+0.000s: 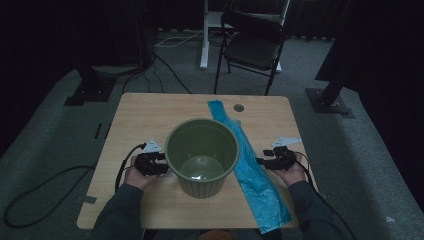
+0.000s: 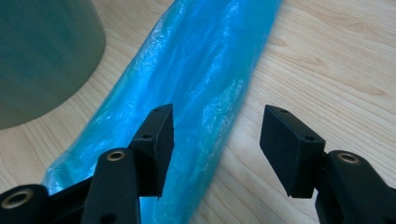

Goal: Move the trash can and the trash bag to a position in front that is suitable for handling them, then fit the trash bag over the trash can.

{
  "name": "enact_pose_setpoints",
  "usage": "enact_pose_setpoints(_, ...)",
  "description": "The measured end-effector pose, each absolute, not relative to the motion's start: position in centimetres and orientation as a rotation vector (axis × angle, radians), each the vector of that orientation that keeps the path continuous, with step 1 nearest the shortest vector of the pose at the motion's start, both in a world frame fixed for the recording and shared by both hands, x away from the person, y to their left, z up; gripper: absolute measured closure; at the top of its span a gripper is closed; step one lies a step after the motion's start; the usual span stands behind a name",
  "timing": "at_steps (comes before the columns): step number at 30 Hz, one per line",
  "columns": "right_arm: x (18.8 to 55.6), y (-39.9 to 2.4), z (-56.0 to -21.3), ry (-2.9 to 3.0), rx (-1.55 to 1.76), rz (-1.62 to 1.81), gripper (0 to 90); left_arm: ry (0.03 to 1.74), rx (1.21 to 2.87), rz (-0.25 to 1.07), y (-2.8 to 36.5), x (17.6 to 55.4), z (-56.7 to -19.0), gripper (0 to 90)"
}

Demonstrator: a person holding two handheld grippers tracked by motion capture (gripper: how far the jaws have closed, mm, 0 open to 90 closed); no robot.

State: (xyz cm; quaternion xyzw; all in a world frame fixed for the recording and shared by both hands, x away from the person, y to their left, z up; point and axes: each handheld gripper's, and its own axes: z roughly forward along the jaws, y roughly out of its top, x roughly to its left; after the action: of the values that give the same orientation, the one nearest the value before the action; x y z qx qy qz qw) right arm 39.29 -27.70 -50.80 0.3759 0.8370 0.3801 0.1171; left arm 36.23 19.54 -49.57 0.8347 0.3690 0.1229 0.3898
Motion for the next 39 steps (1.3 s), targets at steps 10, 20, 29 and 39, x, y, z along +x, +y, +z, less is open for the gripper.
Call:
enact_pose_setpoints(10,39.5,-26.9,-50.9,2.465,1.088,1.084,42.7,0.919,2.126,0.326,19.5,36.2,-49.5,49.6)
enact_pose_setpoints(20,39.9,-26.7,-51.0,2.467,1.097,1.064,39.4,0.936,2.124,0.331,20.3,36.0,-49.6,49.1)
enact_pose_setpoints(29,40.3,-26.4,-51.5,2.479,1.129,1.022,37.6,0.934,2.124,0.33,20.6,36.1,-49.7,48.4)
enact_pose_setpoints(39,40.3,-26.2,-51.9,2.505,1.134,0.984,34.4,0.934,2.122,0.309,20.6,36.1,-49.5,48.0)
